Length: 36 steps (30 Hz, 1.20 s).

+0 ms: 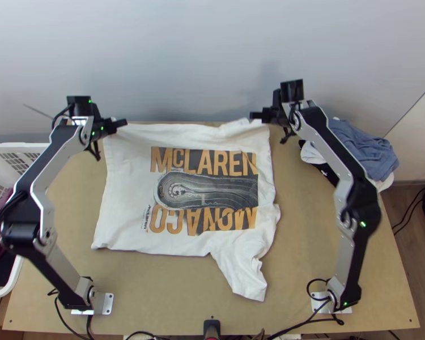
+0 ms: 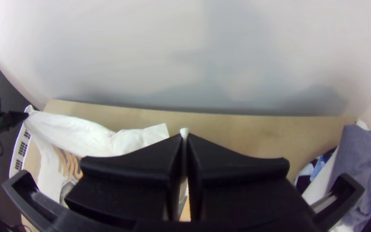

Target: Fold the t-shirt

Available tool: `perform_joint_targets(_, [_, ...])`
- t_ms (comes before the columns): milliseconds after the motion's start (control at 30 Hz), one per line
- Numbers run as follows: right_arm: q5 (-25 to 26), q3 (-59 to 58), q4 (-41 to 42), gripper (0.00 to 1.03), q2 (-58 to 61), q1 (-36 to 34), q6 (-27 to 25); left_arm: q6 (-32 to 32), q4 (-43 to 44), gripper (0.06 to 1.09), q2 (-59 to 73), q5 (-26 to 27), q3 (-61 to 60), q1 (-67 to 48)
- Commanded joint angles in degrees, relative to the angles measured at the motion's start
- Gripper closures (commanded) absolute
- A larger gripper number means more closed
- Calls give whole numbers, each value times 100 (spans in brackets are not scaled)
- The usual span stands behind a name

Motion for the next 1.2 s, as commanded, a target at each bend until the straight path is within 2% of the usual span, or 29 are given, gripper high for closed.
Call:
perform_joint_targets(0, [-377,-1837,-103,100,-1328,192,30,336,16,104,-1153,293,-1412,62])
perform_joint_targets(200, [-596,-2980,-147,100,-2269,228,188,556,95,104,-1988,522,-2458,325])
perform_joint_targets(467, [-921,-4017,-701,100,-3376,324,294,653,33,104,-3104,698,-3583,299])
perform_joint_targets(633, [-939,-4650,-824,100,-3956,579,364,653,-37,104,-3474,706,-4084,316])
perform_joint_targets(867, [-1018,-5432,-877,100,-4422,834,434,644,-2,104,-3825,706,-4690,290])
perform_joint_targets(1167, [-1027,-5916,-745,100,-4475,948,461,793,218,104,-3737,706,-5068,554])
